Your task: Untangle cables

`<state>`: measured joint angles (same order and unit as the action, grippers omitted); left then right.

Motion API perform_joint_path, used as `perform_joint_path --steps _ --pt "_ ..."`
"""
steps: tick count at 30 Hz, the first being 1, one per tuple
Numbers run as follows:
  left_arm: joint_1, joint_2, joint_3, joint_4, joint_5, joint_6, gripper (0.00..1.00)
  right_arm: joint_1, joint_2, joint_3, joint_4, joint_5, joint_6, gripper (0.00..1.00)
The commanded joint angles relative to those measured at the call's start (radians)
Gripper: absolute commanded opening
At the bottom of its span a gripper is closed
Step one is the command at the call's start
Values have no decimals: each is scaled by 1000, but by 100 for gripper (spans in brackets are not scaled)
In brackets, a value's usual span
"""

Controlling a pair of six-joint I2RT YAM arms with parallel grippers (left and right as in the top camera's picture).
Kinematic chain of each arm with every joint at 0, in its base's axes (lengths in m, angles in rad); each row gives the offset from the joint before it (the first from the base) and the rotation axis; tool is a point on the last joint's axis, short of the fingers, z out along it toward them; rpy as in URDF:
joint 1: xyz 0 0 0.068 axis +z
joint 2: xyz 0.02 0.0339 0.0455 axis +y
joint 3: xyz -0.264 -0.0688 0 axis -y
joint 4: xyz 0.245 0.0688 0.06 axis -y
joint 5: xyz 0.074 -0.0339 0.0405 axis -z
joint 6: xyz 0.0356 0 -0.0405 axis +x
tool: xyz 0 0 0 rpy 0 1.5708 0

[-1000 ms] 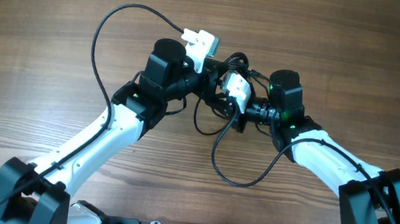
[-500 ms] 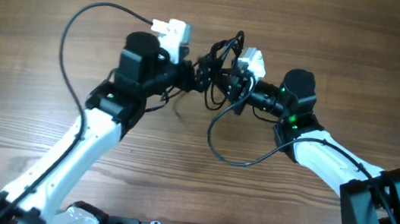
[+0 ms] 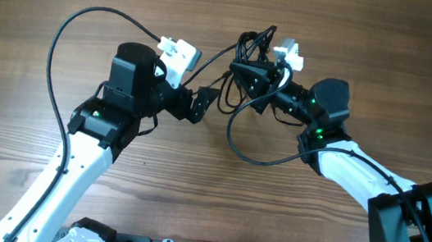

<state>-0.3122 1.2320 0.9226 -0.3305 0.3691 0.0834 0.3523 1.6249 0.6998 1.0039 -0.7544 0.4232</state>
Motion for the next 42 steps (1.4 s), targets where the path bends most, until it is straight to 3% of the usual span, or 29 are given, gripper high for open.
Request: perform_joint_path --steps 1,5,11,13,15,16,19,20,22,24,25,27,34,36,37,40,42 --pt "-27 -7 3 -1 46 156 100 -3 -19 14 71 -30 131 4" --pt "-69 8 3 1 46 194 100 -3 -19 14 174 -84 280 4" --pt "-80 18 3 11 46 194 100 -3 -19 14 192 -116 340 4" --pt "-80 30 3 11 47 194 84 -3 -19 14 196 -119 366 4" --pt "-82 48 3 11 50 194 58 -3 -19 14 201 -128 391 4" --pt "-88 62 3 15 51 194 56 -3 -19 14 205 -138 390 4" --pt "-105 74 3 34 65 193 57 -3 -19 14 208 -142 391 4" --pt "-112 74 3 42 65 193 62 -3 -19 14 208 -142 391 4" --pt "-126 75 3 62 65 193 81 -3 -19 14 208 -142 392 4" --pt "-131 75 3 65 65 194 81 -3 -19 14 208 -146 392 4" --pt "-131 75 3 65 65 194 72 -3 -19 14 207 -146 391 4" --pt "-130 75 3 65 64 193 4 -3 -19 14 207 -145 391 4" --pt "-130 63 3 84 64 193 4 -3 -19 14 124 -129 388 7" --pt "-130 45 3 95 64 193 4 -3 -19 14 76 -129 388 15" --pt "-128 32 3 100 54 193 4 -3 -19 14 50 -126 387 24" --pt "-103 2 3 101 -51 163 4 -3 -19 14 33 -126 388 40" --pt "-79 -8 3 102 -67 143 4 -3 -19 14 30 -126 388 41"
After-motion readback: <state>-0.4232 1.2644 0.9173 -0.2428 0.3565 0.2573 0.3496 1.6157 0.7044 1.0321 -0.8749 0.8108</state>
